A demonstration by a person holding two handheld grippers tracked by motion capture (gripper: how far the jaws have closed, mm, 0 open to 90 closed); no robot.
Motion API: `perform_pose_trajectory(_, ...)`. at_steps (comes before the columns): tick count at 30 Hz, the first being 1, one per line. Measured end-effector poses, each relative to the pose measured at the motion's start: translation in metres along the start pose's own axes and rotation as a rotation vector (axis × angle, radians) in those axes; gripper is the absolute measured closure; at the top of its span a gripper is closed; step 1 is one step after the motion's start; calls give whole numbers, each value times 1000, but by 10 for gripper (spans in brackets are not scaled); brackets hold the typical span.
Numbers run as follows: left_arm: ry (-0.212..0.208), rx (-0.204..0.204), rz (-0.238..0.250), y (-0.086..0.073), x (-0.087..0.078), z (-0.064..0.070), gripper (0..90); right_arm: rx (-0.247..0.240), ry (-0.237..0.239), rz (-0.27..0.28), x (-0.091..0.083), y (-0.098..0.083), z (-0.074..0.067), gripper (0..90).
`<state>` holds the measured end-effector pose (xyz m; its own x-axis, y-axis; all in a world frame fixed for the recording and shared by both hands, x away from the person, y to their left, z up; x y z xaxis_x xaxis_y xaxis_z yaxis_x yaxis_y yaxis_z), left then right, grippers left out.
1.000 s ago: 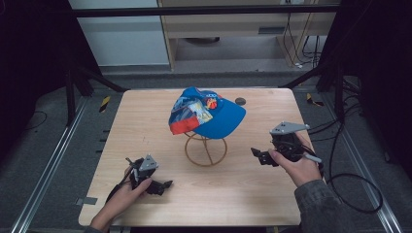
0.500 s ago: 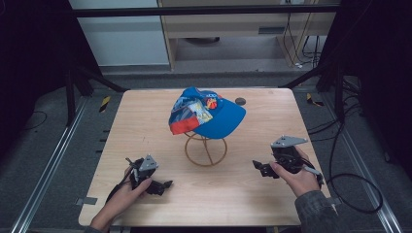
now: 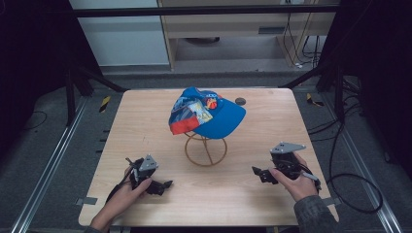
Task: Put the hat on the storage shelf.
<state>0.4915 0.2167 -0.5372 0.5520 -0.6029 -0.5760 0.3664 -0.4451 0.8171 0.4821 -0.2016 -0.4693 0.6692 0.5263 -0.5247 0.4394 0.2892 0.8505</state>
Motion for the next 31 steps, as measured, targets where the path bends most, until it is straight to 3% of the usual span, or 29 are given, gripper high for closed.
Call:
perform_pose_trajectory(8,2,-1,1,0,0,0,0,18,18,-39,16,-15,-2,77)
perform_pose_trajectory(18,2,-1,1,0,0,0,0,45,-26,-89,50,-35,-11,86)
perform_pose_trajectory(21,2,-1,1,0,0,0,0,33,-35,-103,55,-40,-14,78)
perform_pose_trajectory(23,2,-1,1,0,0,0,0,-4,-66,-95,57,-42,-15,71)
perform_pose_trajectory(27,2,-1,1,0,0,0,0,-2,-76,-55,58,-45,-18,51)
perform_pose_trajectory(28,2,-1,1,0,0,0,0,0,-82,-24,58,-48,-18,47)
perform_pose_trajectory(31,2,-2,1,0,0,0,0,2,-89,-23,57,-48,-18,46)
Point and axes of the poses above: each handheld gripper's, and its own axes: x roughly forward along the jaws, y roughly out of its top, z roughly to its right, the point moved 4 cm from there along x, roughly forward along the jaws, and after that the axes turned 10 degrees about z, right-handed, at the moved point
